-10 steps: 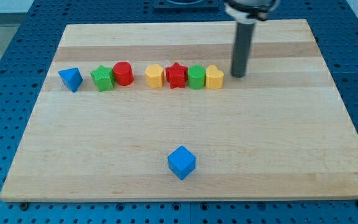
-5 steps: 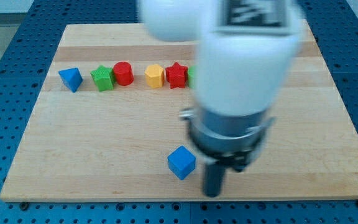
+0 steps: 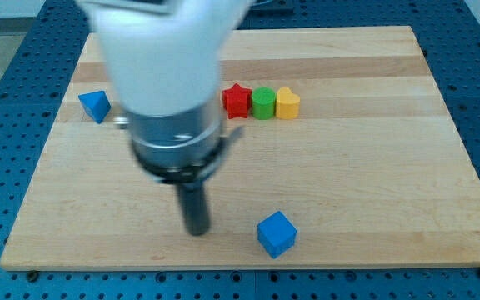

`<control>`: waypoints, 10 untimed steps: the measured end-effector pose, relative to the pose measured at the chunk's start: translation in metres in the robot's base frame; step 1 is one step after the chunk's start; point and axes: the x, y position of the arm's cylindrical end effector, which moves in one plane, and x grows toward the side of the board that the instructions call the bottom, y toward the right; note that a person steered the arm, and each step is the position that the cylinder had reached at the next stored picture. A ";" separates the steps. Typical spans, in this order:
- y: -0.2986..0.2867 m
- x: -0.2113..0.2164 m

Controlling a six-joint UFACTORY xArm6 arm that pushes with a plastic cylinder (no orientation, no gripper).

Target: Push the cube to the right of the heart

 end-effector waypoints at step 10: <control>0.217 -0.007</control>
